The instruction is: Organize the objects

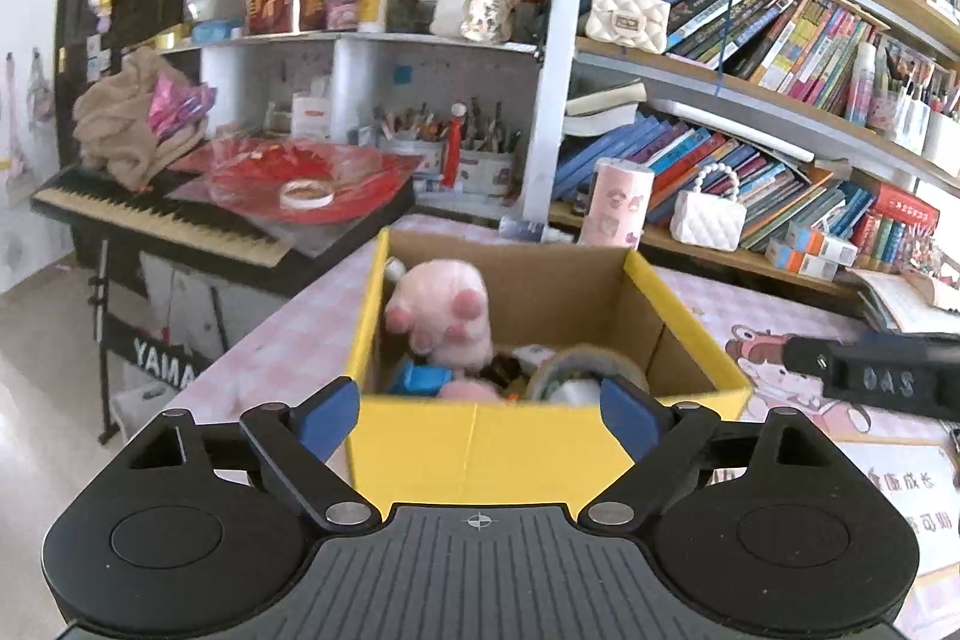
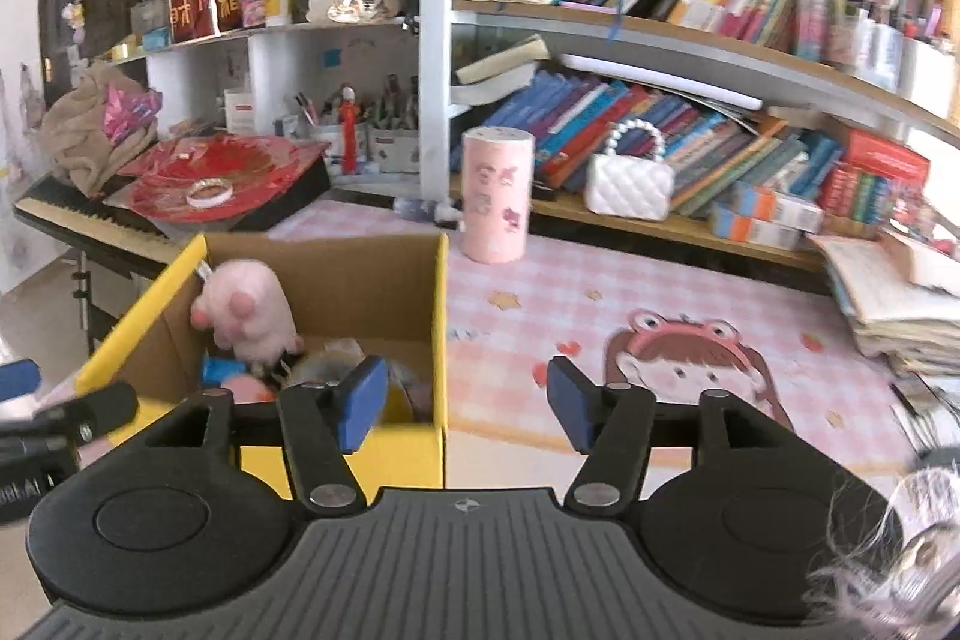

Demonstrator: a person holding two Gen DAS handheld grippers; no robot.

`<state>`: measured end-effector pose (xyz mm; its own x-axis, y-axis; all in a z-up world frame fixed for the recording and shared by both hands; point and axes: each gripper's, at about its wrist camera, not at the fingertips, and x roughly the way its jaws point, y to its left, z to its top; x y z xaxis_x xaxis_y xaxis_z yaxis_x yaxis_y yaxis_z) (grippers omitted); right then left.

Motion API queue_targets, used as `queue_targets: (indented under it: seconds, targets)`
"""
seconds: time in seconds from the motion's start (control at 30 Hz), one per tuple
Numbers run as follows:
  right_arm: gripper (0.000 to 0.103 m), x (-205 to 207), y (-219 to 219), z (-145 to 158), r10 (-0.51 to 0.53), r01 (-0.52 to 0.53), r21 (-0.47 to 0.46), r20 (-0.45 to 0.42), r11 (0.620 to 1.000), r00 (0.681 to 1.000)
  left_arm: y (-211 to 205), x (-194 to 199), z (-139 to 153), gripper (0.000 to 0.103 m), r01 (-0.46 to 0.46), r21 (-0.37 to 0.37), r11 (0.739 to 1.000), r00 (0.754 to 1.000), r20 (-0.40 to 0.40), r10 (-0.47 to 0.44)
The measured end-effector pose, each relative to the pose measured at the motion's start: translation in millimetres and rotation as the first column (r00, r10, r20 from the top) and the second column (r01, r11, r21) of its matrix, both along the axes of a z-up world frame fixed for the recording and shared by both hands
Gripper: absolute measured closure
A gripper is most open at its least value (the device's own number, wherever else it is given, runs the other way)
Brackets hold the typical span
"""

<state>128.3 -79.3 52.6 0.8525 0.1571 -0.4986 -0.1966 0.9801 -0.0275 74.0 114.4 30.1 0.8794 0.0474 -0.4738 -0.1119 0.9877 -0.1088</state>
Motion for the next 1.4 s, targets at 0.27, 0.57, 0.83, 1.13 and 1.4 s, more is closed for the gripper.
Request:
queue_targets:
  seconds: [0.27, 0.57, 0.83, 1.13, 1.4]
  targets:
    - [0.042, -62.1, -10.3, -36.4, -0.09, 0.089, -0.023, -0.058, 0.996, 0.994, -9.8, -34.1, -13.4, 0.013, 0.03, 0.016, 0.999, 0.998, -0.051, -0.029]
    - [0.029, -100.7, -15.4, -60.0, -0.15, 0.144, -0.058, -0.122, 0.988, 0.981, -36.3, -48.8, -27.0, 0.01, 0.132, 0.059, 0.99, 0.986, -0.112, -0.124]
    - [0.012, -119.8, -41.9, -58.4, -0.25, 0.241, -0.088, -0.115, 0.967, 0.961, -69.7, -45.2, -29.5, 0.007, 0.211, 0.061, 0.976, 0.968, -0.149, -0.201]
    - [0.002, -131.0, -84.7, -49.6, -0.43, 0.426, -0.058, -0.131, 0.903, 0.893, -107.4, -47.5, -25.0, 0.003, 0.308, 0.046, 0.95, 0.944, -0.137, -0.299]
    - [0.0, -143.9, -102.6, -50.5, -0.505, 0.501, -0.064, -0.128, 0.863, 0.854, -130.1, -46.8, -29.9, 0.002, 0.328, 0.096, 0.94, 0.933, -0.186, -0.307]
